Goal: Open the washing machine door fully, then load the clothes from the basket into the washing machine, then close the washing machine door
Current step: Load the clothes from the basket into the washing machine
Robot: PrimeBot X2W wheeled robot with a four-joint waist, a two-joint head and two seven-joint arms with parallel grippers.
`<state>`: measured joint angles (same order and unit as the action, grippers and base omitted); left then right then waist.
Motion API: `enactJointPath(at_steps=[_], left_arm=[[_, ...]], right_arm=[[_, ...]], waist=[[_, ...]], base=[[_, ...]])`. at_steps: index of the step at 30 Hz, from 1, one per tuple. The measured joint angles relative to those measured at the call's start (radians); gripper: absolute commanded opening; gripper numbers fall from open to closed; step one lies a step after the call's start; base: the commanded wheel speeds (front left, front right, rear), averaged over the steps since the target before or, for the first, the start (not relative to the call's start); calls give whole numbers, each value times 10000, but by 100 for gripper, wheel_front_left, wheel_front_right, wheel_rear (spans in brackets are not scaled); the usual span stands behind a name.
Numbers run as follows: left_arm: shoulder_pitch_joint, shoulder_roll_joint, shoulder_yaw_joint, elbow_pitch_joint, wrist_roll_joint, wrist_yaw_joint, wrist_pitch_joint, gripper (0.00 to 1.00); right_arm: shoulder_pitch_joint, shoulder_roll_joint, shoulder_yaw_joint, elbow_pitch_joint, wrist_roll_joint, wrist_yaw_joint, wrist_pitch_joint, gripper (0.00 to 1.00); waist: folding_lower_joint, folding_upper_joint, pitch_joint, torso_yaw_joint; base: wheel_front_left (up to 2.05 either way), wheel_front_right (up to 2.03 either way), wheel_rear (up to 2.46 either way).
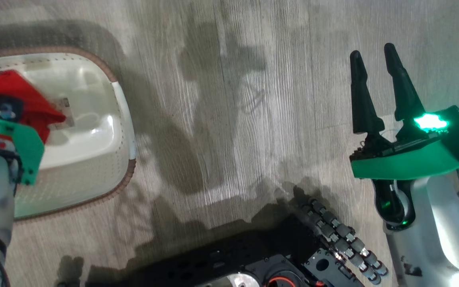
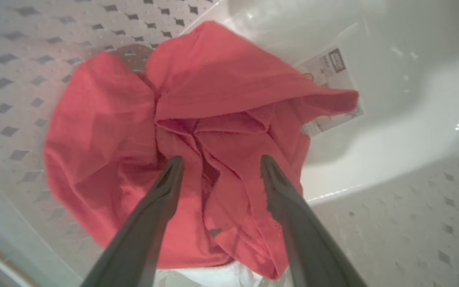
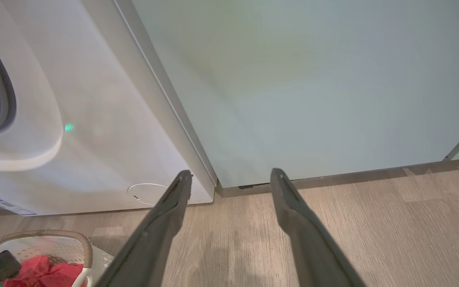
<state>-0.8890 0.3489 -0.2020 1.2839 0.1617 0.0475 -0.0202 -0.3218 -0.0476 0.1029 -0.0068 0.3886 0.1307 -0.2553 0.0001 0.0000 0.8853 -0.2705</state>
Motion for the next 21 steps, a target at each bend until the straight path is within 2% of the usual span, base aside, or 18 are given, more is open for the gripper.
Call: enactJointPath(at_steps=[2,7,13,21], left_arm=[[-187,44,136,8,-132,257,336,100],[-338,199,169,29,-228,500,917,100],[-552,433,67,84,-221,694,1386,100],[-945,428,69,88,-397,890,1691,100]], right_arm=[[-62,0,-8,-54,21,0,0,100],[-290,0,54,-194,94,0,-2,100],[-371,0,291,-201,178,0,-2,100],[-447,2,295,-326,236,0,-2,100]], waist=[[0,0,170,-41],[-1,0,479,-165],[-1,1,767,-318],[-1,1,1081,-345]], base=[[0,0,0],[0,0,0],[0,0,0],[0,0,0]])
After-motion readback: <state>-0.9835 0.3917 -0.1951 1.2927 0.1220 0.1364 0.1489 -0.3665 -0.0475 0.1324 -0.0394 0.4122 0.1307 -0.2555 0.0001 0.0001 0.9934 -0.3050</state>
